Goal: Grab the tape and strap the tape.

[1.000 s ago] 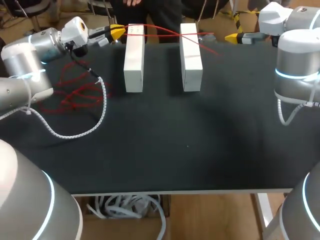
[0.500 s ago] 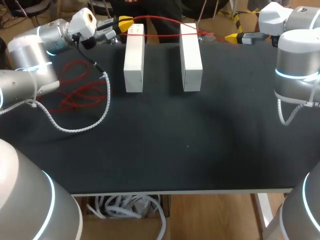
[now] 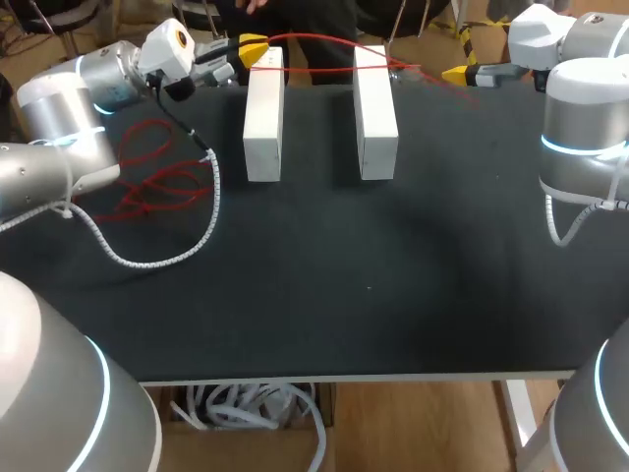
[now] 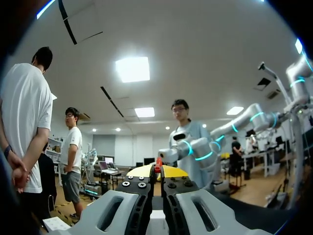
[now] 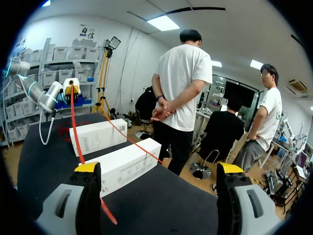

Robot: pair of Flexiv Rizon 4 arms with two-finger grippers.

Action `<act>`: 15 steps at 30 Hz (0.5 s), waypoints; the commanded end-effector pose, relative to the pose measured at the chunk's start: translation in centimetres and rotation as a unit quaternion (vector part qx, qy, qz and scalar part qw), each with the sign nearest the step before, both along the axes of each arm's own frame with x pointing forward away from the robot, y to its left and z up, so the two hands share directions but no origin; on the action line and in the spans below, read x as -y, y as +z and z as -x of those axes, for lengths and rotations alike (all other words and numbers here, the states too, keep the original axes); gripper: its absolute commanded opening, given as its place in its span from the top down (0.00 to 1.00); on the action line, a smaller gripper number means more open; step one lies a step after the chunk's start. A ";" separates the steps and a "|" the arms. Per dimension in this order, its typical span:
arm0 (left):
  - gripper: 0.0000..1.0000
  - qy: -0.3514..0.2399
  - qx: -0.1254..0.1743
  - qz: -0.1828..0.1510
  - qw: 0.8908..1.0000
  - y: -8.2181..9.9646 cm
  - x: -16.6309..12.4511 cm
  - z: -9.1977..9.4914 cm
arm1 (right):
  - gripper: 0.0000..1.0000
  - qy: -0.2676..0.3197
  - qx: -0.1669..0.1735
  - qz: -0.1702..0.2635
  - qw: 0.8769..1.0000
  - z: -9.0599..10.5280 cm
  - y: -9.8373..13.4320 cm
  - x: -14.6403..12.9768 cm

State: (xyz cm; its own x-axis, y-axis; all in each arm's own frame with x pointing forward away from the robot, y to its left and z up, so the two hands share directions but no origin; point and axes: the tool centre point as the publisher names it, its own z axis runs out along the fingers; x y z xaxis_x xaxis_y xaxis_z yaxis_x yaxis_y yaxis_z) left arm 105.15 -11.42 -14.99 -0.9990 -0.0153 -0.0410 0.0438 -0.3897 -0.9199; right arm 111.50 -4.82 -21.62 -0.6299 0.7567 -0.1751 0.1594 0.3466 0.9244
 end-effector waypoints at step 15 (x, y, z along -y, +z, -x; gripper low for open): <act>1.00 0.034 0.008 0.002 0.999 2.1 -0.1 1.9 | 0.00 0.001 0.000 -0.001 1.000 0.0 0.0 0.1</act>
